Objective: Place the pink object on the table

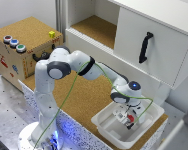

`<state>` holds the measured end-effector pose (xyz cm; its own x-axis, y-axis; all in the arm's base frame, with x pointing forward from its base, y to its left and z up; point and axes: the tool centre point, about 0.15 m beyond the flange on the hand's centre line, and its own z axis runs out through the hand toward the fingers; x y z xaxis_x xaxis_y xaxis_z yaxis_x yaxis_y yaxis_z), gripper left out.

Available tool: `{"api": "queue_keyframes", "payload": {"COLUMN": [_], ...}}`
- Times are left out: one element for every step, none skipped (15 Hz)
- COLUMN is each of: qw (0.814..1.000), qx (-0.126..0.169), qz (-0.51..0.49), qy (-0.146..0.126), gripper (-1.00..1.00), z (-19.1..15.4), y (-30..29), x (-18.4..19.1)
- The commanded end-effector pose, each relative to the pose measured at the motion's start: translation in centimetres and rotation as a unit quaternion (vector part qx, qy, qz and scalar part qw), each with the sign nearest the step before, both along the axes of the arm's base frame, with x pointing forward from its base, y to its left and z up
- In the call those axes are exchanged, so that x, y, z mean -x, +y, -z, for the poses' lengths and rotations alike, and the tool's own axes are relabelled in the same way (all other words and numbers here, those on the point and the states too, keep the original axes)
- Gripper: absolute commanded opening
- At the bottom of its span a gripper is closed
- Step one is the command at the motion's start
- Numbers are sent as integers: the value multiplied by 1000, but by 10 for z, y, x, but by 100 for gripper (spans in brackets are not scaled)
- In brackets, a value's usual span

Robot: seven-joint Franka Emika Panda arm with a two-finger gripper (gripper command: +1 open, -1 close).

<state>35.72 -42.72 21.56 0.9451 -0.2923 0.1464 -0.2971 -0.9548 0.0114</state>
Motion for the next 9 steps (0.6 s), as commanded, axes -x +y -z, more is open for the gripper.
{"api": "queue_keyframes", "payload": {"qw": [999,998,996,995,993,992,990,989,987], "qx": [5,10,12,20,26,21,16,7,-9], "qz": [17,12,5,-7,-24,-35,-58,-77,-102], "qy": [-45,-63,-84,-100,-116,-124,-129,-130,-122], "gripper": [-100,-100,-100,-100,-100,-100,-100,-100,-100], "z": [-27,-46,-71,-91,-112,-123,-135,-138,-133], "y": [30,35,43,53,65,74,89,103,120], "x": [8,9,9,10,10,10,8,6,0]}}
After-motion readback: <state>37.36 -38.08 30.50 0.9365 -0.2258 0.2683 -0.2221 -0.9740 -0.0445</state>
